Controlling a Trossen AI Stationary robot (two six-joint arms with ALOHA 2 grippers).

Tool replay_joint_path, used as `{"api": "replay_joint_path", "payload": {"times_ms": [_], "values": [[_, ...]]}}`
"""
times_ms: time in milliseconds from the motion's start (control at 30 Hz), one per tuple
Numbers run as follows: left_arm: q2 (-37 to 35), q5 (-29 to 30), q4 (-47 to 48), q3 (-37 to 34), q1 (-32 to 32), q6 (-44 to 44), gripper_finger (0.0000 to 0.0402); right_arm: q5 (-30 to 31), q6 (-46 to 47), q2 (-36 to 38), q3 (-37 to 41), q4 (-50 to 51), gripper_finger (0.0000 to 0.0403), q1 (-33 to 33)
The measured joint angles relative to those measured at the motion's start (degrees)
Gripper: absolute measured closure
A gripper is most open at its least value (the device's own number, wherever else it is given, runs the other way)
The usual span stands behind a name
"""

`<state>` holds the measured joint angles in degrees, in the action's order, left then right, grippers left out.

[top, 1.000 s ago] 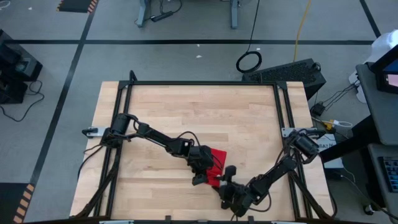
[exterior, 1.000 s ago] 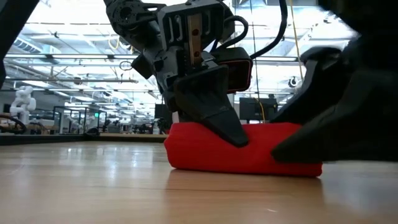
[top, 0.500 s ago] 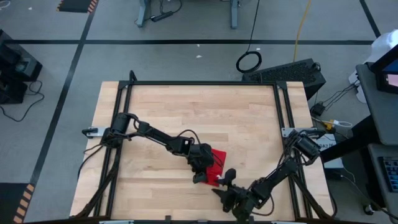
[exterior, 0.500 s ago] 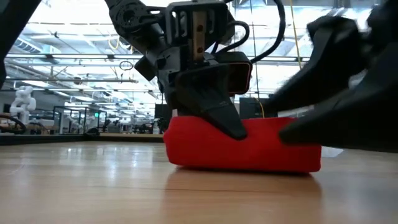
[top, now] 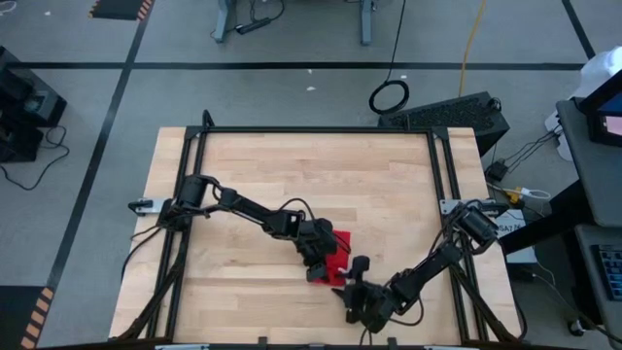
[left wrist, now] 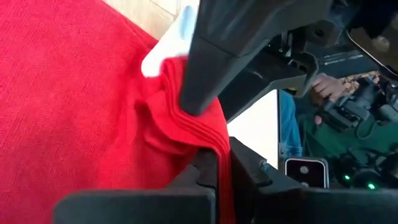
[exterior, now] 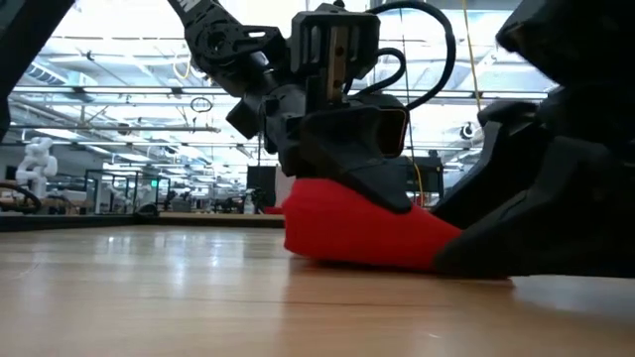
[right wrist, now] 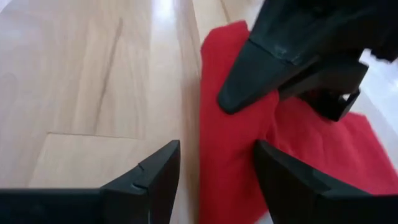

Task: Roll napkin
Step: Roll the red napkin

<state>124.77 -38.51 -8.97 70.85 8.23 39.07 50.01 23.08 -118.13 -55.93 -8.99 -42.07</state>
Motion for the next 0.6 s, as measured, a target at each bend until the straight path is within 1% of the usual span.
{"api": "replay_joint_path", "payload": {"times_ms": [267, 367, 533, 600], "values": [[-0.50, 3.43, -0.02, 0.39, 0.15, -0.41, 0.0338, -6.49, 7.11, 0.17, 1.57, 0.31, 0.0206, 2.80], [-0.48, 6.22, -0.01, 0.46, 0.22, -2.51, 0.0325, -7.36, 8.72, 0.15, 1.58, 0.66, 0.0206, 3.21], [-1.60, 7.26, 1.33, 0.39, 0.21, -5.59, 0.0290, -8.39, 12.78, 0.17, 1.50, 2.88, 0.0206, 3.35], [-2.81, 8.38, 3.73, 0.23, 0.16, -6.89, 0.0272, -8.73, 13.45, 0.17, 1.50, 3.25, 0.0206, 3.42]]}}
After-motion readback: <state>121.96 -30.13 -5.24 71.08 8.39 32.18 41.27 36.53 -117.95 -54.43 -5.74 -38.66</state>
